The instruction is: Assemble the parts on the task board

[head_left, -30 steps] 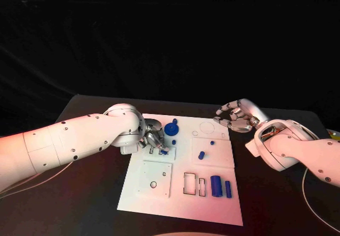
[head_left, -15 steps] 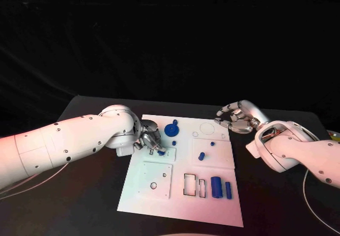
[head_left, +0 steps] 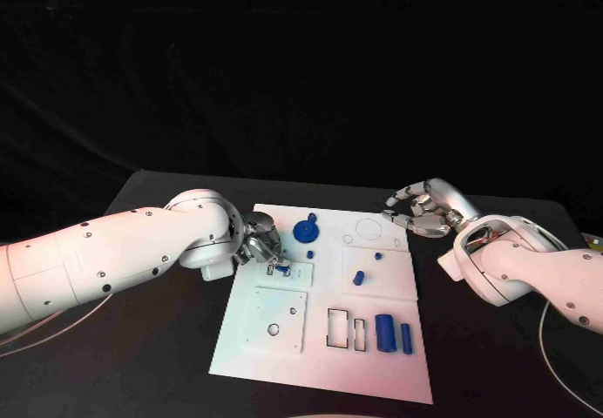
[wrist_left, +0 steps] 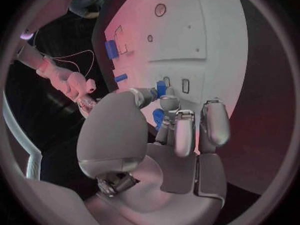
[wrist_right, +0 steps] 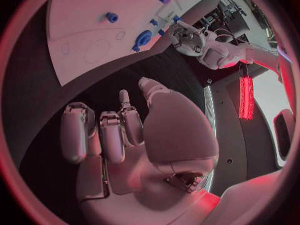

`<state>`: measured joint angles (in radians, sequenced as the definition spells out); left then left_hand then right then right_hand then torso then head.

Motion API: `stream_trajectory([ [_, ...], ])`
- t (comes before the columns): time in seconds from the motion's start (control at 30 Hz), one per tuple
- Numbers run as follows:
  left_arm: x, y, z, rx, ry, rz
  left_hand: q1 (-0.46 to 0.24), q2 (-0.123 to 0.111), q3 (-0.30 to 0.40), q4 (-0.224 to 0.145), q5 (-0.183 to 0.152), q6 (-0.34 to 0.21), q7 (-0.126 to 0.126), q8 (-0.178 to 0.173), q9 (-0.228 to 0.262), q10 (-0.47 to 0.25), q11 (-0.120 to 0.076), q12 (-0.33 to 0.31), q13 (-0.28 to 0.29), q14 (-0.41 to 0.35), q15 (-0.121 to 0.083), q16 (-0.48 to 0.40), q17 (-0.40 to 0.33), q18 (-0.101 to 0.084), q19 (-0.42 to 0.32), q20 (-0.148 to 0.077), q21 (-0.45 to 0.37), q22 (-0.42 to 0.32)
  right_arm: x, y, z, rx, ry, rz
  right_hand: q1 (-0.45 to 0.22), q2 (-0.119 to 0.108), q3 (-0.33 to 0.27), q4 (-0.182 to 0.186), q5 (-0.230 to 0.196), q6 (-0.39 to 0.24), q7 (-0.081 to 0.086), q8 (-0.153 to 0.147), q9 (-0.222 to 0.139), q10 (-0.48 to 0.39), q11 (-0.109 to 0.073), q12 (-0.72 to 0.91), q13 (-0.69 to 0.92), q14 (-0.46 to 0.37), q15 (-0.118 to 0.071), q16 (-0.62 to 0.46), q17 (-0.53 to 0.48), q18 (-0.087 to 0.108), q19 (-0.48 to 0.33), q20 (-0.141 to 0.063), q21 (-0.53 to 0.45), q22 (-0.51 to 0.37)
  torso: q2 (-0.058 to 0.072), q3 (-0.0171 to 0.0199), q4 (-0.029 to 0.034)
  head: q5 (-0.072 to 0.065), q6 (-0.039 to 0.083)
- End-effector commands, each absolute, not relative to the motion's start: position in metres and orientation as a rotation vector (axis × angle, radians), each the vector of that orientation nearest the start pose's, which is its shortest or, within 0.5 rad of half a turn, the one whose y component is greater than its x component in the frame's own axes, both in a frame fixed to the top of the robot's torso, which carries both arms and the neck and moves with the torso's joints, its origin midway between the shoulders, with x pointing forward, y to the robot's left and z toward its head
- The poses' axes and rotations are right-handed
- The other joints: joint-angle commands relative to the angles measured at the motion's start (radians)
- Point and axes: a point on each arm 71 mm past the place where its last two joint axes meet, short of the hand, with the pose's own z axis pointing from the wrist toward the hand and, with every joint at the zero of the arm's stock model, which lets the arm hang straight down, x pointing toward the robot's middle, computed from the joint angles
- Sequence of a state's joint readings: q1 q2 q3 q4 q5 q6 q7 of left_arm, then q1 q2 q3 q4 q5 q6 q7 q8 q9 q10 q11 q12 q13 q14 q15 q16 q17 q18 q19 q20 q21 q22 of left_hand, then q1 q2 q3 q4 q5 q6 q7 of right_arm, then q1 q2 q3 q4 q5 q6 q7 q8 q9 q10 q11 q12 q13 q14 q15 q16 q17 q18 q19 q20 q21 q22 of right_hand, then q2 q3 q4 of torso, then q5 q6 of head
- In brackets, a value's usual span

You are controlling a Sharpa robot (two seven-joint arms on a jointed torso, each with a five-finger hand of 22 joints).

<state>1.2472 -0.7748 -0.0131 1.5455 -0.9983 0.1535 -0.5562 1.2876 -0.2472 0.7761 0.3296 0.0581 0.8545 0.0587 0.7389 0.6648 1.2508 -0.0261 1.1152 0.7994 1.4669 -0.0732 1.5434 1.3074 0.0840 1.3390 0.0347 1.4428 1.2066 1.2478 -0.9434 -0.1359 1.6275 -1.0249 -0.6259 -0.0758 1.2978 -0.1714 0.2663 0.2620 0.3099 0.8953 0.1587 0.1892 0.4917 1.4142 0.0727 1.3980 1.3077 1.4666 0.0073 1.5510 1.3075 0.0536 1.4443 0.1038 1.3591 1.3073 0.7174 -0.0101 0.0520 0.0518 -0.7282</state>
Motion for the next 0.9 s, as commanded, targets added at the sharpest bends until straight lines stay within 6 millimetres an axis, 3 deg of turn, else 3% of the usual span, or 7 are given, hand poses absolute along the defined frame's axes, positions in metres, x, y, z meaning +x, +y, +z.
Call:
stream_trajectory([
  [0.03,0.48,0.173,-0.194,-0.195,2.278,-0.511,-0.007,-0.012,0.146,-0.143,0.004,0.024,-0.017,0.029,0.13,0.011,-0.004,0.006,0.004,0.088,-0.009,0.004,0.208,-0.01,0.008,-0.001,0.005,0.006,0.467,-0.235,-0.179,0.343,1.549,0.775,0.009,0.002,0.004,0.004,0.006,-0.001,-0.004,0.004,0.001,-0.004,-0.001,-0.004,0.071,0.083,-0.008,-0.006,0.169,0.004,-0.004,0.0,-0.006,0.079,-0.001,0.0001,-0.0002,0.003,-0.002],
  [0.23,0.477,0.171,-0.196,-0.182,2.255,-0.503,-0.033,-0.032,0.184,-0.161,0.015,0.038,-0.023,0.034,0.14,0.032,-0.01,0.019,0.017,0.089,-0.014,0.005,0.209,-0.015,0.028,-0.006,0.016,0.035,0.466,-0.235,-0.18,0.344,1.552,0.774,0.009,0.002,0.004,0.004,0.006,-0.001,-0.004,0.004,0.001,-0.004,-0.001,-0.004,0.071,0.083,-0.008,-0.006,0.169,0.004,-0.004,0.0,-0.006,0.079,0.0,0.0004,-0.0014,0.004,-0.002],
  [0.57,0.474,0.167,-0.202,-0.148,2.255,-0.476,-0.052,-0.039,0.202,-0.172,0.028,0.045,-0.027,0.037,0.145,0.044,-0.014,0.028,0.027,0.089,-0.018,0.004,0.209,-0.018,0.038,-0.01,0.022,0.05,0.466,-0.235,-0.181,0.345,1.556,0.772,0.008,0.002,0.003,0.005,0.007,-0.002,-0.003,0.005,0.002,-0.003,-0.001,-0.004,0.071,0.083,-0.008,-0.006,0.168,0.004,-0.004,0.0,-0.007,0.079,0.002,0.0009,-0.0017,0.007,-0.005],
  [0.73,0.474,0.165,-0.205,-0.138,2.266,-0.466,-0.069,-0.042,0.211,-0.184,0.049,0.048,-0.029,0.039,0.151,0.049,-0.016,0.031,0.029,0.089,-0.02,0.004,0.21,-0.021,0.046,-0.012,0.026,0.062,0.466,-0.235,-0.181,0.343,1.557,0.773,0.008,0.002,0.003,0.005,0.007,-0.002,-0.003,0.005,0.002,-0.003,-0.001,-0.004,0.071,0.083,-0.008,-0.006,0.168,0.004,-0.004,0.0,-0.007,0.079,0.002,0.001,-0.0015,0.007,-0.005],
  [0.9,0.473,0.164,-0.208,-0.128,2.281,-0.456,-0.099,-0.044,0.22,-0.207,0.1,0.052,-0.031,0.045,0.161,0.061,-0.018,0.05,0.056,0.089,-0.022,0.004,0.21,-0.022,0.051,-0.015,0.029,0.068,0.466,-0.235,-0.181,0.342,1.556,0.773,0.008,0.002,0.003,0.005,0.007,-0.002,-0.003,0.005,0.002,-0.003,-0.001,-0.004,0.071,0.083,-0.008,-0.006,0.168,0.004,-0.004,0.0,-0.007,0.079,0.003,0.0006,-0.0021,0.006,-0.003],
])
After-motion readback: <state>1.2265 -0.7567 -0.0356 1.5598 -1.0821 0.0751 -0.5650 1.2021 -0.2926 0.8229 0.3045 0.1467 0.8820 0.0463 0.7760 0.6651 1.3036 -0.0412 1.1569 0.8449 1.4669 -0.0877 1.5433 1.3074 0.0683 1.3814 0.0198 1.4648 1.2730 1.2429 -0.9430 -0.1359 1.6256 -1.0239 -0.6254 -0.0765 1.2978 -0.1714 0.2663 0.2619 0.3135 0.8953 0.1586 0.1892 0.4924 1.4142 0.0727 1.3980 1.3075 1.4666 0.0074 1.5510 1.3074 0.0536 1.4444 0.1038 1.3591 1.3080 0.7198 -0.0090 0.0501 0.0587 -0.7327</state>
